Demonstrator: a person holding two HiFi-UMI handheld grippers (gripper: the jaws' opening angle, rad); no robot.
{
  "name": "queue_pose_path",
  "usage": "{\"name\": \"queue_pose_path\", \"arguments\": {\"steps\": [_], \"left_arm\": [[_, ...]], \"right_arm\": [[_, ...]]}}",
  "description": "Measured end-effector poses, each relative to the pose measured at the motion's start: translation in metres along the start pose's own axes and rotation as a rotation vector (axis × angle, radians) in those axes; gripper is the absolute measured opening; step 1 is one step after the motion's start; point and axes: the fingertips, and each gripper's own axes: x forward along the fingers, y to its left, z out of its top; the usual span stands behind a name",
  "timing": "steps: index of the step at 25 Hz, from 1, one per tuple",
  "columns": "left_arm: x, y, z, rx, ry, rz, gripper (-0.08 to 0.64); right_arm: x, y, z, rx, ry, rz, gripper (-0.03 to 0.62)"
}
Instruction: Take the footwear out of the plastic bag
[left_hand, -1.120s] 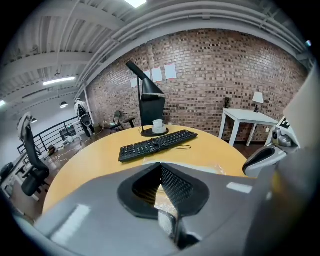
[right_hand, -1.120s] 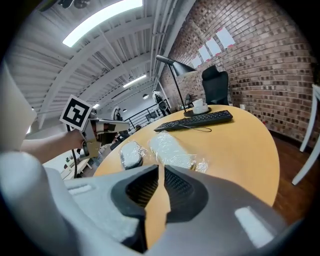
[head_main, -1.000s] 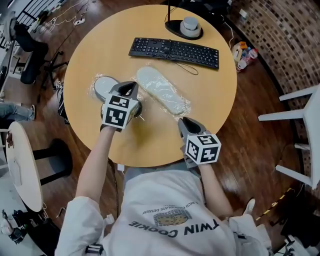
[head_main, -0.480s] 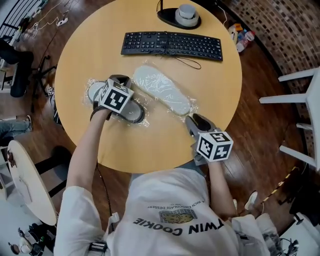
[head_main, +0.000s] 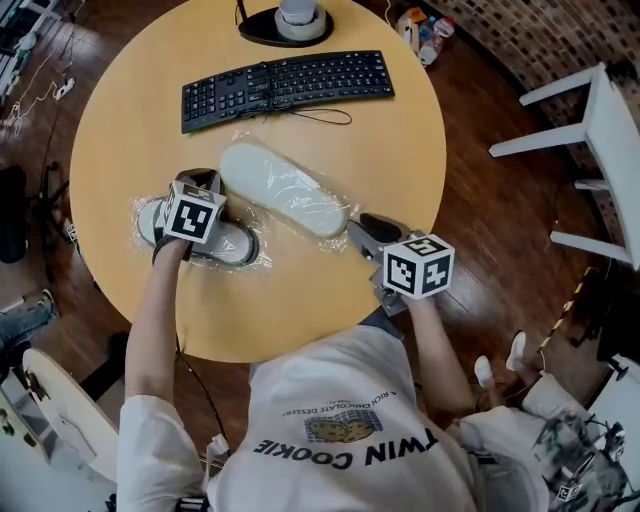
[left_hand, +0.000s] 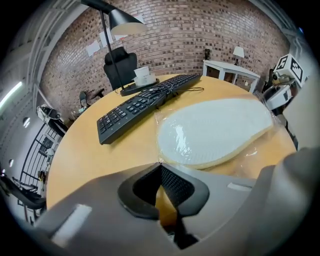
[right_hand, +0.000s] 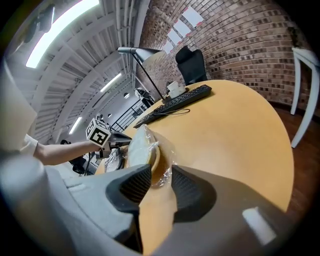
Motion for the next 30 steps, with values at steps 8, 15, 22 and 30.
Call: {"name": "queue_pose_path", "arguments": {"steps": [8, 15, 22, 30], "left_arm": [[0.0, 0.001, 0.004, 0.01, 0.002, 0.053, 0.006], [-0.001, -0.003, 0.002, 0.006, 0.001, 0.055, 0.006], [0.0, -0.002, 0.0, 0.002, -0.003, 0.052, 0.006], [-0.001, -0.003, 0.003, 0.004, -0.006, 0.05, 0.006]], "right_arm": [[-0.015, 0.019, 0.004, -0.01, -0.014, 0.109, 0.117], [0.001, 0.017, -0.012, 0.048, 0.022, 0.135, 0.117], [-0.005, 0.016, -0.021, 0.054, 0.04, 0.146, 0.117], [0.0, 0.015, -0.02, 0.029, 0.047, 0.14, 0.104]]}}
